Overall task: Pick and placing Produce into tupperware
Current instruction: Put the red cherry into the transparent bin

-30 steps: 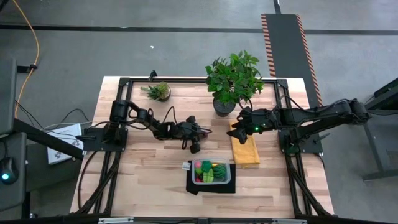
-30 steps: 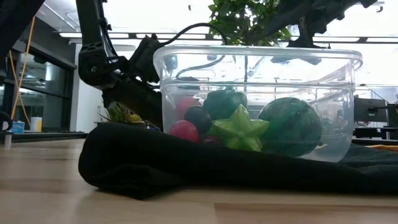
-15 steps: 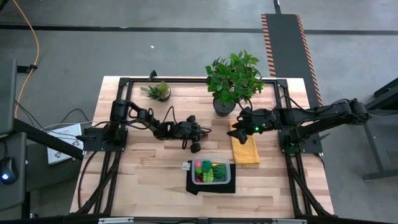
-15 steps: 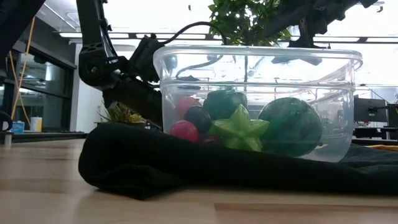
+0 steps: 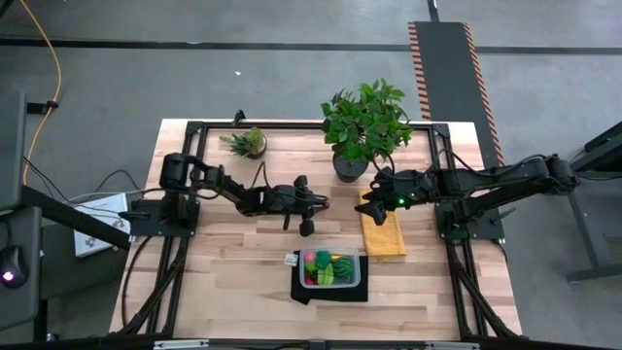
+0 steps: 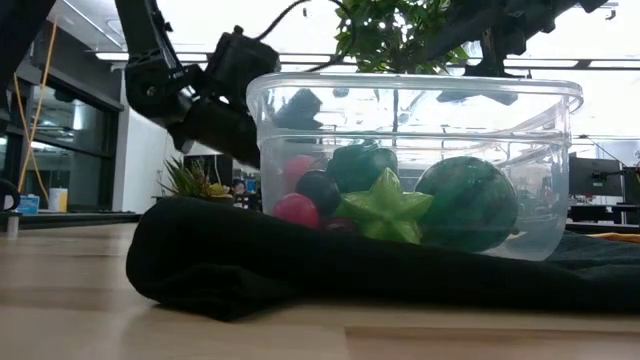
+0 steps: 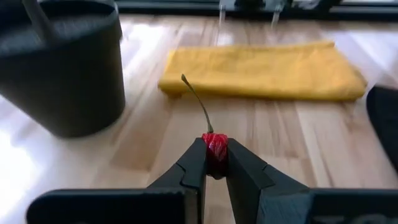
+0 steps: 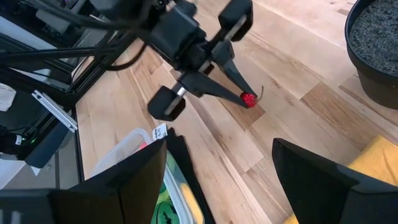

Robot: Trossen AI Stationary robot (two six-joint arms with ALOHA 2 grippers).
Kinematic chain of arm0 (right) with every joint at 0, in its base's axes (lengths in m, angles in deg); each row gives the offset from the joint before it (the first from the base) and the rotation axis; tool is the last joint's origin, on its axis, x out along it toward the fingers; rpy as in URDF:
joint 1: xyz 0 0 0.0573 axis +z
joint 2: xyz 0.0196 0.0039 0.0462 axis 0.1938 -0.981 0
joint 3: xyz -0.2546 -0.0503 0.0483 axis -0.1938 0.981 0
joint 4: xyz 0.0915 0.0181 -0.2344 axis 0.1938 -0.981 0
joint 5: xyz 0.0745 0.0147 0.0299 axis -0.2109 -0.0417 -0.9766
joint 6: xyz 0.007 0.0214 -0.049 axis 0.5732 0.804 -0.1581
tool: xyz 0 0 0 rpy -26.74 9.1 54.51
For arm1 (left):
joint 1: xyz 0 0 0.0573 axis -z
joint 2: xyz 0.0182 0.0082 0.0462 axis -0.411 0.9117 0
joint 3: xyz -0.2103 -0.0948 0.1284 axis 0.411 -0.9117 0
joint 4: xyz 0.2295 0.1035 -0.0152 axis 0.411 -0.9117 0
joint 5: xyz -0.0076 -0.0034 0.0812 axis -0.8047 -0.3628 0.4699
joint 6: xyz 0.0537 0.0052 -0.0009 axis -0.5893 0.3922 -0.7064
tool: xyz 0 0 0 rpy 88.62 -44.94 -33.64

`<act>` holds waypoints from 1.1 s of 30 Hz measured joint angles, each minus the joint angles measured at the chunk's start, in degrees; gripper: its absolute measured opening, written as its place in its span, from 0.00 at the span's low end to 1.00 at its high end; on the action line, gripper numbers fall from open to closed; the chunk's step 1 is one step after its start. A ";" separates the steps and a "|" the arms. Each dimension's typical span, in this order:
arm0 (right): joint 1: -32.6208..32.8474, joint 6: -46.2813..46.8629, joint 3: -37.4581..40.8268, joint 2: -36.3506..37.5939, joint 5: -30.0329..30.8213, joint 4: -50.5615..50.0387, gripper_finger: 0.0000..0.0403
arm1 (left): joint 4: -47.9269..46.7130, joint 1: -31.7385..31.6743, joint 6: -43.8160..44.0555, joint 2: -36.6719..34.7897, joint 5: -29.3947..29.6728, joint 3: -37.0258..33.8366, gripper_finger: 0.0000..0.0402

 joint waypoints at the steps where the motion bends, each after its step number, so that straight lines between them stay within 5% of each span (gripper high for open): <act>1: -0.01 0.00 0.00 0.00 0.00 -0.01 0.70 | -0.11 0.00 -0.34 -0.62 -0.01 0.00 0.09; 20: -0.01 0.35 0.00 0.00 -0.02 0.29 0.70 | -23.86 1.26 -3.43 -24.49 -1.96 0.00 0.09; 33: 0.00 1.36 0.00 -0.02 -0.01 1.47 0.70 | -30.24 12.05 1.10 -33.50 -2.61 0.02 0.10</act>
